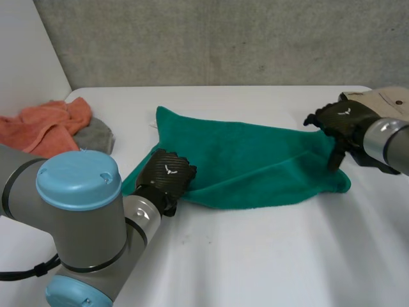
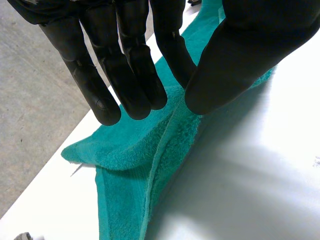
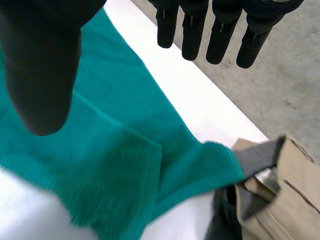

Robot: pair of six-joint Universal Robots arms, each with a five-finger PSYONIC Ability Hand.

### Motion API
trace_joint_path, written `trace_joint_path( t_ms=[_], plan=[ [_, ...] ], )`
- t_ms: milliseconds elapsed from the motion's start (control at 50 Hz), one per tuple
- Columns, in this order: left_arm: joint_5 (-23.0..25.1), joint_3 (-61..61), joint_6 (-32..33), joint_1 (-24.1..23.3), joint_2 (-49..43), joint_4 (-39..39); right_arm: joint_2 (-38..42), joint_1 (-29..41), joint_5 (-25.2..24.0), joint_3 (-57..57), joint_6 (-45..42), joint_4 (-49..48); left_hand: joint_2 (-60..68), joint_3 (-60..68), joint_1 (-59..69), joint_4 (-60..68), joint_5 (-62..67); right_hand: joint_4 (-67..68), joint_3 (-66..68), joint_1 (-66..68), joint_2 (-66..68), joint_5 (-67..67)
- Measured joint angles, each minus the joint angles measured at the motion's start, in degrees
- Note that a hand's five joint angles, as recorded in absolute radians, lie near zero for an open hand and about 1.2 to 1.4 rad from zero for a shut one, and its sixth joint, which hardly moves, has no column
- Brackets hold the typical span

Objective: Fold the laundry.

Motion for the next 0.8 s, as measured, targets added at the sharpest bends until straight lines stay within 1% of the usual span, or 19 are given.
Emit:
trace_joint_path(
  t_ms=[20, 80, 100, 200, 240, 260, 300, 380, 480, 500, 520, 540, 560, 600, 640, 660, 680, 720, 800],
  plan=[
    [0.0, 0.1, 0.0, 0.0, -0.1, 0.0, 2.9, 0.2, -0.9, -3.3, 0.8, 0.6, 0.0, 0.0, 0.0, 0.0, 0.0, 0.4, 0.0, 0.1, 0.0, 0.7],
    [0.0, 0.1, 0.0, 0.0, -0.1, 0.0, 7.0, 0.4, -1.7, -7.3, 1.2, 0.9, 0.0, 0.0, 0.0, 0.0, 0.0, 0.8, 0.0, 0.1, 0.0, 1.1],
    [0.0, 0.1, 0.0, 0.0, -0.1, 0.0, 9.9, 0.6, -2.0, -9.8, 1.3, 0.9, 0.0, 0.0, 0.0, 0.0, 0.0, 0.9, 0.0, 0.1, 0.0, 1.3],
    [0.0, 0.2, 0.0, 0.0, 0.0, 0.1, 18.0, 0.8, -2.4, -16.2, 0.9, 0.7, 0.0, 0.0, 0.0, 0.0, 0.0, 1.6, 0.8, 0.1, 0.0, 2.0],
    [0.0, 0.2, 0.0, 0.0, 0.0, 0.1, 20.5, 0.8, -2.4, -18.0, 0.7, 0.6, 0.0, 0.0, 0.0, 0.0, 0.0, 3.2, 2.6, 1.3, 0.7, 3.6],
    [0.0, 0.2, 0.0, 0.0, 0.1, 0.1, 22.8, 0.8, -2.3, -19.7, 0.4, 0.6, 0.0, 0.0, 0.0, 0.0, 0.0, 4.9, 4.6, 3.5, 2.9, 5.3],
    [0.0, 0.3, 0.0, 0.0, 0.1, 0.1, 24.7, 0.8, -2.2, -21.0, 0.3, 0.5, 0.0, 0.0, 0.0, 0.0, 0.0, 7.6, 7.1, 6.5, 5.9, 7.9],
    [0.0, 0.3, -0.1, -0.1, 0.2, 0.1, 27.4, 0.8, -1.6, -22.6, 0.0, 0.4, 0.0, 0.0, 0.0, 0.0, 0.0, 12.3, 11.7, 10.9, 10.8, 12.1],
    [0.0, 0.3, -0.1, -0.1, 0.2, 0.1, 28.7, 0.7, -1.1, -22.8, -0.4, 0.4, 0.0, 0.0, 0.0, 0.0, 0.0, 17.5, 16.9, 16.1, 16.3, 17.4],
    [0.0, 0.3, -0.1, -0.1, 0.3, 0.1, 28.8, 0.7, -1.0, -22.6, -0.7, 0.4, 0.0, 0.0, 0.0, 0.0, 0.0, 23.9, 23.4, 22.7, 22.8, 23.7],
    [0.0, 0.3, -0.1, -0.1, 0.3, 0.1, 28.7, 0.7, -1.0, -22.5, -0.8, 0.4, 0.0, 0.0, 0.0, 0.0, 0.0, 26.0, 25.9, 25.4, 25.4, 25.8],
    [0.0, 0.3, -0.1, -0.1, 0.3, 0.1, 28.7, 0.7, -1.0, -22.4, -0.8, 0.4, 0.0, 0.0, 0.0, 0.0, 0.0, 26.8, 26.3, 25.7, 25.8, 26.6],
    [0.0, 0.3, -0.1, 0.0, 0.3, 0.1, 28.5, 0.6, -1.1, -22.1, -1.0, 0.5, 0.0, 0.0, 0.0, 0.0, 0.0, 30.4, 29.9, 29.1, 29.5, 30.1],
    [0.0, 0.4, -0.1, 0.0, 0.4, 0.1, 28.2, 0.5, -1.3, -21.6, -1.3, 0.5, 0.0, 0.0, 0.0, 0.0, 0.0, 31.5, 31.0, 29.7, 30.6, 31.1],
    [0.0, 0.4, -0.1, 0.0, 0.6, 0.1, 27.9, 0.3, -1.4, -21.1, -1.5, 0.4, 0.0, 0.0, 0.0, 0.0, 0.0, 27.8, 27.3, 26.4, 26.8, 27.6],
    [0.0, 0.4, -0.1, 0.0, 0.7, 0.1, 27.7, 0.3, -1.4, -20.8, -1.7, 0.3, 0.0, 0.0, 0.0, 0.0, 0.0, 23.0, 22.6, 21.9, 21.9, 23.3],
    [0.0, 0.4, -0.1, 0.1, 0.8, 0.1, 27.4, 0.2, -1.4, -20.3, -1.9, 0.1, 0.0, 0.0, 0.0, 0.0, 0.0, 16.4, 15.5, 15.0, 14.8, 15.7],
    [0.0, 0.5, -0.1, 0.1, 1.1, 0.1, 27.1, 0.1, -1.4, -19.5, -2.5, -0.3, 0.0, 0.0, 0.0, 0.0, 0.0, 9.5, 9.4, 8.5, 8.5, 8.6],
    [0.0, 0.5, -0.3, 0.1, 1.4, 0.2, 26.8, 0.1, -1.0, -18.4, -3.8, -1.6, 0.0, 0.0, 0.0, 0.0, 0.0, 4.2, 4.2, 4.1, 4.3, 3.5]
  ],
)
